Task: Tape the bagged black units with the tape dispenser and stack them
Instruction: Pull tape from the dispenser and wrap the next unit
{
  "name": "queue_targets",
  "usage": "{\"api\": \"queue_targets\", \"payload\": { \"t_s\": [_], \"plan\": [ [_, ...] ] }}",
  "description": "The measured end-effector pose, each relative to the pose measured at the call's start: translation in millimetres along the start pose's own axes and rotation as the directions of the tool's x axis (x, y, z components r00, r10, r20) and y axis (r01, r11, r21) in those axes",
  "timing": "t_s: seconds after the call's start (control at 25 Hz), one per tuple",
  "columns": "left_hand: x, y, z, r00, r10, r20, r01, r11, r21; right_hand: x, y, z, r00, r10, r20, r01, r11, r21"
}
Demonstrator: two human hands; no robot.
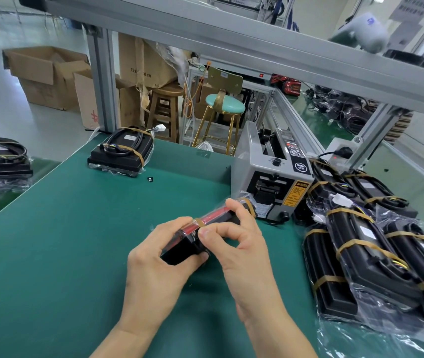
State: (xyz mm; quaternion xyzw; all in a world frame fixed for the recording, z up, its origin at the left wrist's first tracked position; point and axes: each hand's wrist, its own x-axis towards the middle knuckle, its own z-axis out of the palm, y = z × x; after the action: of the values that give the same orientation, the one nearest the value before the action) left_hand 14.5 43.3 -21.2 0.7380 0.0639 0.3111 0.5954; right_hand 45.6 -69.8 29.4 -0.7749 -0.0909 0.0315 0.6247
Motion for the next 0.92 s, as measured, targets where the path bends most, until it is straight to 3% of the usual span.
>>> {"api": "queue_targets", "payload": {
  "t_s": [0.36, 0.56, 0.84, 0.92],
  "plan": [
    [0.4, 2.0, -1.0, 1.0, -0.01, 0.0, 0.01, 0.999, -0.041, -3.1, 7.2, 12.8, 0.987, -0.104, -0.125, 0.087, 0.987, -0.137],
    [-1.2, 2.5, -1.6, 1.0, -0.002, 0.009, 0.002, 1.0, 0.012, -4.4, 10.2, 14.1, 0.973, -0.049, -0.224, 0.058, 0.998, 0.034],
    [7.9, -4.7, -11.4, 0.998, -0.043, 0.04, 0.045, 0.998, -0.037, -3.6, 8.8, 7.8, 0.981, -0.175, -0.089, 0.142, 0.946, -0.293],
    [16.0, -10.8, -28.6, 0.993, -0.052, 0.103, 0.06, 0.995, -0.084, 5.9, 10.8, -10.8, 0.973, -0.202, -0.113, 0.163, 0.944, -0.286]
  ]
}}
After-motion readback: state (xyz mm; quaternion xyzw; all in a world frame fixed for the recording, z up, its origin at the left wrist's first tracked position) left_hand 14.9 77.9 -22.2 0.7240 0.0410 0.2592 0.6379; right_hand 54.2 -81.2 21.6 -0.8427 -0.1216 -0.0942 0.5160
